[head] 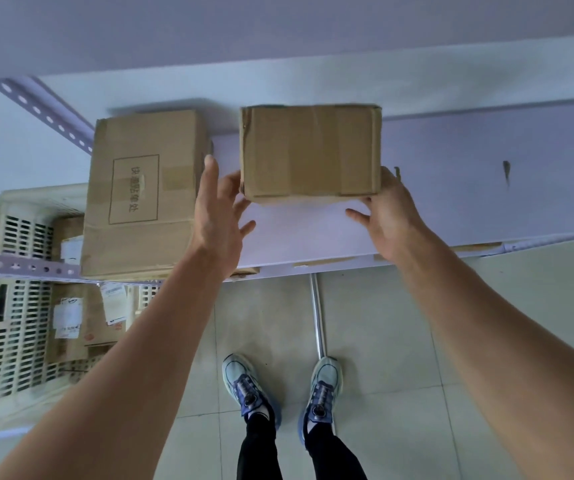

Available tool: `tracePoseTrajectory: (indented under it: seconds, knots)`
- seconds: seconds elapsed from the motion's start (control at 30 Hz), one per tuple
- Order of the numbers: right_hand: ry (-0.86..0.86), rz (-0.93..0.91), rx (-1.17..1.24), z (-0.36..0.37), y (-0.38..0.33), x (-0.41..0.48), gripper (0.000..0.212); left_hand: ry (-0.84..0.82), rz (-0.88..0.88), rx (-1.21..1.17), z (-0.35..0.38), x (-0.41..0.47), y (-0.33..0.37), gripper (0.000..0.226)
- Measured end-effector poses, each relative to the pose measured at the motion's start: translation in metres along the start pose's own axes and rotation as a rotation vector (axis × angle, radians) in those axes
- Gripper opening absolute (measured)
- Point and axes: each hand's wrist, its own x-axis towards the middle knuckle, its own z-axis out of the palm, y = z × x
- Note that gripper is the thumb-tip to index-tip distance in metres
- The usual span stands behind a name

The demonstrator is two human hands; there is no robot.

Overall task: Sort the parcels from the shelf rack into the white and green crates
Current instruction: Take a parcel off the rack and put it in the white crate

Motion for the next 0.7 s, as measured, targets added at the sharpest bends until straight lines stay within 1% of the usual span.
tracePoseTrajectory:
  seconds: [0.07,0.17,0.23,0.4,0.47,0.53,0.63,0.7]
  knots:
    - [-0.001,0.023,0.024,-0.001,0.002,0.002,0.035,-0.013,0.000,-0.016,0.001,-0.002,-0.002,0.065]
    - [-0.041,0.058,0.041,-0.001,0.008,0.001,0.061,-0.062,-0.005,-0.065,0.002,-0.002,-0.008,0.077]
    - [-0.059,0.045,0.041,0.001,0.013,0.000,0.067,-0.095,-0.012,-0.095,0.004,-0.003,-0.014,0.078]
    - [-0.059,0.028,0.089,0.001,0.028,-0.001,0.062,-0.076,-0.039,-0.086,0.003,-0.004,-0.032,0.080]
    - [-0.106,0.045,0.113,-0.001,0.035,-0.001,0.062,-0.022,-0.017,-0.091,0.002,-0.004,-0.037,0.072]
    - [-0.146,0.071,0.139,-0.004,0.039,-0.003,0.060,-0.004,-0.020,-0.119,0.002,-0.005,-0.042,0.061]
    - [-0.180,0.039,0.164,-0.006,0.046,-0.003,0.044,-0.018,-0.019,-0.094,0.000,-0.005,-0.047,0.059]
    - [-0.169,0.002,0.152,-0.006,0.049,-0.003,0.039,-0.053,-0.033,-0.089,0.002,-0.006,-0.048,0.065]
